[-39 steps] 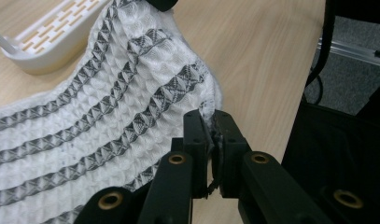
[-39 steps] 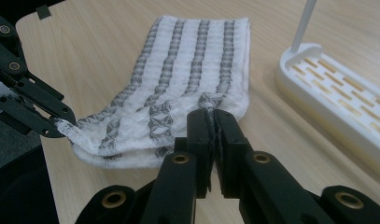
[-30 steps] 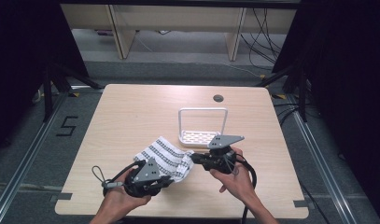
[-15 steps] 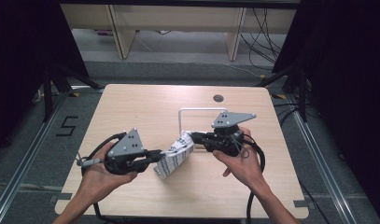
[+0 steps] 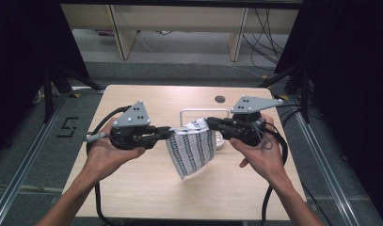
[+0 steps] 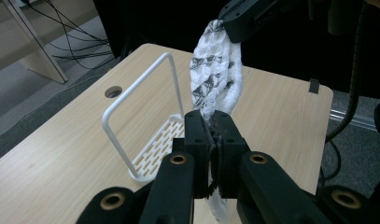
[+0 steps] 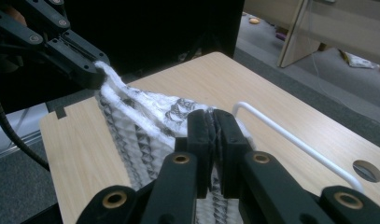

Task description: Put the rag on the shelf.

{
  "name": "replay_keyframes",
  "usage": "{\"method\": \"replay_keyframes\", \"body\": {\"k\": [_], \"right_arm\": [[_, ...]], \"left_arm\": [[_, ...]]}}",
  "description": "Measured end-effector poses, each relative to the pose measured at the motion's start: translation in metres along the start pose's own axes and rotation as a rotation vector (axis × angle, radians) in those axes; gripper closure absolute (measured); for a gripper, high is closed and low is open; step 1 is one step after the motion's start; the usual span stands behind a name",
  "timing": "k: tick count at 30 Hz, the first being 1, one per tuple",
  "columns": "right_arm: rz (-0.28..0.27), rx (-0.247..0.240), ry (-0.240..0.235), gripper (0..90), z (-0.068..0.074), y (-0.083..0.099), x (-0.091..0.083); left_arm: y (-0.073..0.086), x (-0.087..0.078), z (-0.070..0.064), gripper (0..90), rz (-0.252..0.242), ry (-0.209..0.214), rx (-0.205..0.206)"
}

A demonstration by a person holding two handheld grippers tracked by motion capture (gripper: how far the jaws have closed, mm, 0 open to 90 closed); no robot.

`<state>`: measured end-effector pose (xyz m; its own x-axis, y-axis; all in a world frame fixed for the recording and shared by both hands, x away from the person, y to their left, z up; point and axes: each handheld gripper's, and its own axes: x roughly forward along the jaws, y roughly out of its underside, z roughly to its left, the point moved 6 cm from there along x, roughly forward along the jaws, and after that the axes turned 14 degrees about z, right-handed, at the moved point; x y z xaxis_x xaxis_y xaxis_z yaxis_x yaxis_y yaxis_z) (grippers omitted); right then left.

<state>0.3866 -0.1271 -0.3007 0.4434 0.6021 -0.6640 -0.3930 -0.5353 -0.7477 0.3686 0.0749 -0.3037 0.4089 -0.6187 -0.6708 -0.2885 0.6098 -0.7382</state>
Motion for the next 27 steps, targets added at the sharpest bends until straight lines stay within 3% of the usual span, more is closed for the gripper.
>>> {"method": "replay_keyframes", "body": {"k": [16, 27], "right_arm": [[-0.001, 0.068, 0.056, 86.7, -0.033, -0.007, -0.004], [-0.010, 0.093, 0.095, 86.7, -0.057, -0.018, -0.005]], "left_arm": [[-0.042, 0.020, 0.027, 85.8, -0.008, -0.053, -0.005], [-0.064, 0.036, 0.052, 85.8, -0.018, -0.078, -0.048]]}}
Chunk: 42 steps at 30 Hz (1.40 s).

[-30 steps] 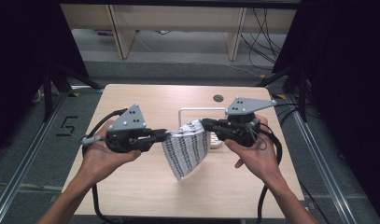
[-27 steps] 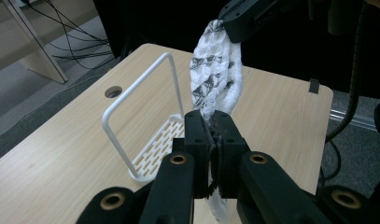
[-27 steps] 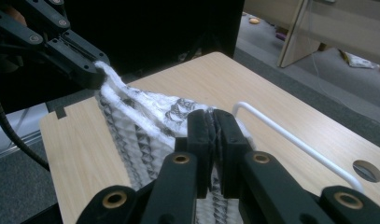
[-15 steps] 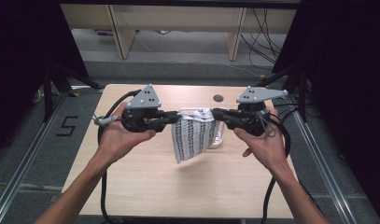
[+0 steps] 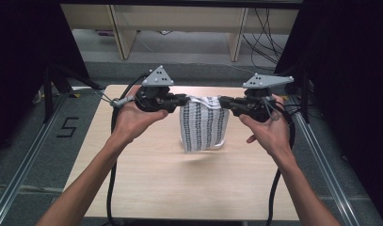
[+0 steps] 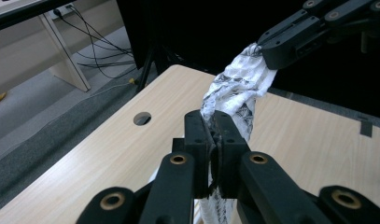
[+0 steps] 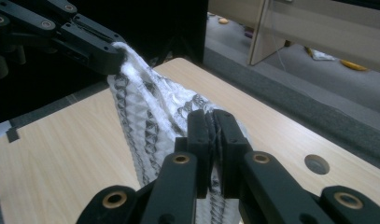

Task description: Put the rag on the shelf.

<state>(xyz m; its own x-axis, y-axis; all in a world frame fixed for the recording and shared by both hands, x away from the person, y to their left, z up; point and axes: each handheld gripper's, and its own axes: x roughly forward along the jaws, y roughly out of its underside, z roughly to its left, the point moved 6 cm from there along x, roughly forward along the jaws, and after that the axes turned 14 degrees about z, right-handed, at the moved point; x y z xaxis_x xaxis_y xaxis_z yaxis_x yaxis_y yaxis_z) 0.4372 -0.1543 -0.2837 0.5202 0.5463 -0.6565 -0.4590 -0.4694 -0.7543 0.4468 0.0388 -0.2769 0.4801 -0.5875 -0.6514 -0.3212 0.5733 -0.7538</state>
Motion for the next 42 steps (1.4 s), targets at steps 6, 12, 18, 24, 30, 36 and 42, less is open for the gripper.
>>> {"method": "replay_keyframes", "body": {"k": [6, 12, 18, 24, 30, 36, 42], "right_arm": [[0.010, 0.015, 0.015, 86.7, -0.013, -0.013, 0.006], [0.006, 0.034, 0.023, 86.7, -0.024, -0.023, 0.013], [0.010, 0.075, 0.025, 86.6, -0.038, -0.029, 0.022], [0.015, 0.125, 0.023, 86.5, -0.054, -0.035, 0.034], [0.015, 0.149, 0.042, 86.5, -0.068, -0.040, 0.046], [0.027, 0.187, 0.029, 86.2, -0.078, -0.041, 0.059], [0.049, 0.221, 0.023, 85.7, -0.089, -0.037, 0.080]], "left_arm": [[-0.014, 0.010, 0.017, 85.8, -0.010, -0.016, -0.042], [-0.022, 0.018, 0.030, 85.7, -0.015, -0.027, -0.062], [-0.031, 0.030, 0.044, 85.6, -0.013, -0.034, -0.104], [-0.038, 0.046, 0.057, 85.5, -0.026, -0.054, -0.161], [-0.042, 0.062, 0.075, 85.2, -0.028, -0.076, -0.240], [-0.036, 0.074, 0.089, 84.9, -0.005, -0.084, -0.286], [-0.030, 0.093, 0.100, 84.1, 0.006, -0.080, -0.323]]}}
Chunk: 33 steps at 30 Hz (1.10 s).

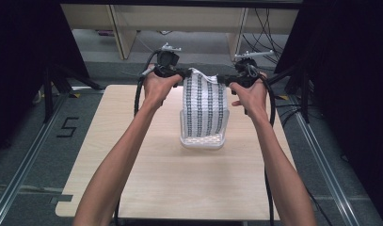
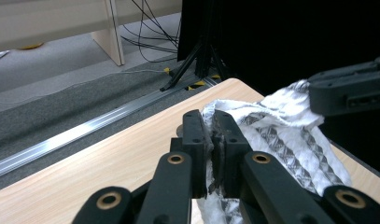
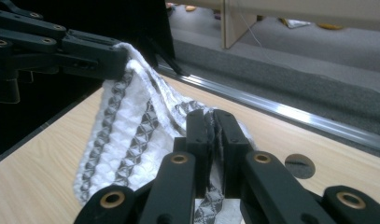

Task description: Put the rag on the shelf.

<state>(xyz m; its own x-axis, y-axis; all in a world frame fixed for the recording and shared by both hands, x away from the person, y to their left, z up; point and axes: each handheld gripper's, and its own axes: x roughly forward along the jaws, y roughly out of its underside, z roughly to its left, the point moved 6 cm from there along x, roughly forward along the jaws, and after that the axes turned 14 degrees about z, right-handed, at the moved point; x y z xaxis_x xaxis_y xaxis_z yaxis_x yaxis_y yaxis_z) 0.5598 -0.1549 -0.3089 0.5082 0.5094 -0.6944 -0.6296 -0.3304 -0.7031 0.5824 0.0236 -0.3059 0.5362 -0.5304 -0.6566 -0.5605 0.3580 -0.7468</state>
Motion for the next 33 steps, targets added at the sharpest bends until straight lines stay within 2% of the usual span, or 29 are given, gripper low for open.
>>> {"method": "replay_keyframes", "body": {"k": [2, 4, 5, 6, 7, 11, 14, 17, 18, 19, 20, 22, 23, 24, 25, 26, 28, 29, 31, 33], "right_arm": [[0.007, 0.009, 0.004, 85.7, -0.002, 0.001, 0.003], [0.029, 0.039, 0.015, 85.5, -0.007, 0.003, 0.011], [0.031, 0.036, 0.021, 85.4, -0.010, 0.003, 0.013], [0.033, 0.053, 0.019, 85.3, -0.010, 0.004, 0.015], [0.040, 0.060, 0.020, 85.2, -0.013, 0.005, 0.017], [0.053, 0.070, 0.029, 84.8, -0.018, 0.010, 0.023], [0.083, 0.099, 0.036, 83.6, -0.023, 0.018, 0.032], [0.081, 0.099, 0.035, 81.4, -0.028, 0.021, 0.036], [0.081, 0.099, 0.035, 81.4, -0.028, 0.021, 0.036], [0.089, 0.123, 0.025, 80.4, -0.027, 0.023, 0.037], [0.092, 0.116, 0.030, 77.8, -0.029, 0.024, 0.039], [0.116, 0.138, 0.024, 75.3, -0.030, 0.026, 0.040], [0.118, 0.163, 0.021, 71.7, -0.030, 0.027, 0.041], [0.118, 0.163, 0.021, 71.7, -0.030, 0.027, 0.041], [0.109, 0.140, 0.030, 71.6, -0.033, 0.027, 0.042], [0.102, 0.127, 0.041, 70.7, -0.034, 0.027, 0.041], [0.109, 0.141, 0.030, 70.1, -0.032, 0.028, 0.039], [0.100, 0.127, 0.033, 69.4, -0.032, 0.027, 0.038], [0.095, 0.137, 0.031, 68.3, -0.030, 0.027, 0.036], [0.086, 0.113, 0.036, 67.0, -0.032, 0.027, 0.034]], "left_arm": [[0.000, 0.003, 0.002, 83.9, 0.001, 0.003, -0.003], [0.002, 0.014, 0.004, 83.8, 0.005, 0.013, -0.027], [0.003, 0.017, 0.005, 83.6, 0.009, 0.014, -0.029], [0.003, 0.017, 0.005, 83.5, 0.009, 0.014, -0.029], [0.005, 0.024, 0.005, 83.4, 0.021, 0.018, -0.031], [0.012, 0.035, 0.005, 82.9, 0.050, 0.016, -0.031], [0.020, 0.047, 0.008, 79.8, 0.088, 0.034, -0.053], [0.024, 0.053, 0.011, 79.2, 0.100, 0.036, -0.062], [0.024, 0.053, 0.011, 78.6, 0.100, 0.036, -0.062], [0.027, 0.055, 0.012, 78.6, 0.111, 0.034, -0.064], [0.029, 0.056, 0.012, 76.1, 0.120, 0.042, -0.070], [0.032, 0.058, 0.012, 67.9, 0.129, 0.059, -0.086], [0.033, 0.058, 0.013, 60.4, 0.141, 0.053, -0.088], [0.034, 0.058, 0.014, 60.4, 0.148, 0.048, -0.093], [0.035, 0.058, 0.015, 57.3, 0.155, 0.040, -0.105], [0.035, 0.058, 0.016, 50.0, 0.162, 0.037, -0.115], [0.035, 0.056, 0.016, 50.3, 0.161, 0.037, -0.106], [0.035, 0.053, 0.013, 49.9, 0.164, 0.041, -0.096], [0.035, 0.050, 0.011, 48.9, 0.164, 0.044, -0.089], [0.036, 0.046, 0.009, 47.6, 0.164, 0.042, -0.072]]}}
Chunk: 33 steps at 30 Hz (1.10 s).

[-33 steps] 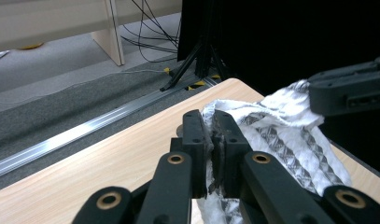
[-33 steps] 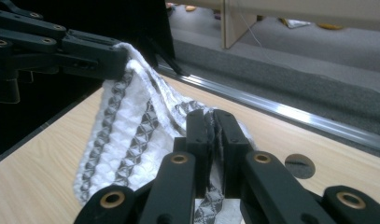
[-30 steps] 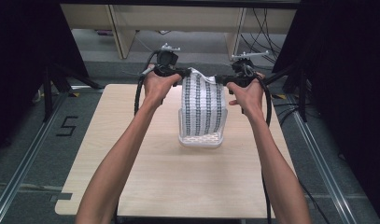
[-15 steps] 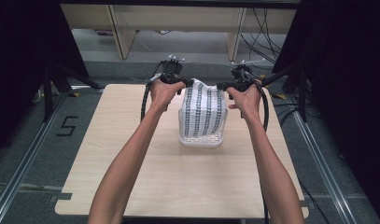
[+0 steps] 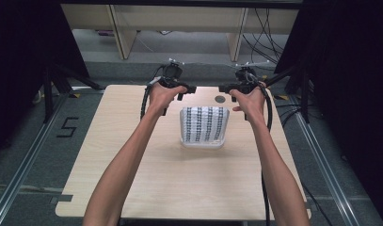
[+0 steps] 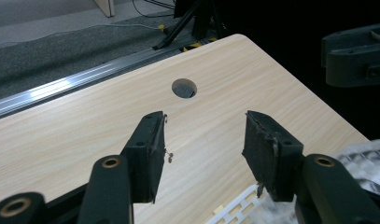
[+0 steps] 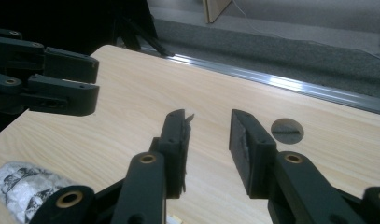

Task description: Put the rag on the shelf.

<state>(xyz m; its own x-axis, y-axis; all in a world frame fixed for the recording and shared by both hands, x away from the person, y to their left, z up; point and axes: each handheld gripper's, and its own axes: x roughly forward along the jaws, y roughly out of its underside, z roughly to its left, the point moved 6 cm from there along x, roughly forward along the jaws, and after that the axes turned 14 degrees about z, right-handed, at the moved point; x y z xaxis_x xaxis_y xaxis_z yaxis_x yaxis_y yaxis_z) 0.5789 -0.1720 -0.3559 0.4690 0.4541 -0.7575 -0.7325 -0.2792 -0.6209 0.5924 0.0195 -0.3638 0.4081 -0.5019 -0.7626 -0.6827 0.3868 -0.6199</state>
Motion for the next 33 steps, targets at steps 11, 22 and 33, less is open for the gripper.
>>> {"method": "replay_keyframes", "body": {"k": [11, 22, 33], "right_arm": [[-0.015, -0.058, -0.004, 57.4, 0.009, 0.003, -0.014], [-0.021, -0.134, -0.019, 52.0, 0.028, 0.012, -0.022], [-0.015, -0.124, -0.022, 39.5, 0.033, 0.018, -0.025]], "left_arm": [[0.015, -0.014, 0.003, 38.2, -0.007, 0.025, -0.019], [0.035, -0.030, 0.002, 30.4, 0.010, 0.034, -0.004], [0.045, -0.043, -0.002, 24.6, 0.007, 0.033, 0.020]]}}
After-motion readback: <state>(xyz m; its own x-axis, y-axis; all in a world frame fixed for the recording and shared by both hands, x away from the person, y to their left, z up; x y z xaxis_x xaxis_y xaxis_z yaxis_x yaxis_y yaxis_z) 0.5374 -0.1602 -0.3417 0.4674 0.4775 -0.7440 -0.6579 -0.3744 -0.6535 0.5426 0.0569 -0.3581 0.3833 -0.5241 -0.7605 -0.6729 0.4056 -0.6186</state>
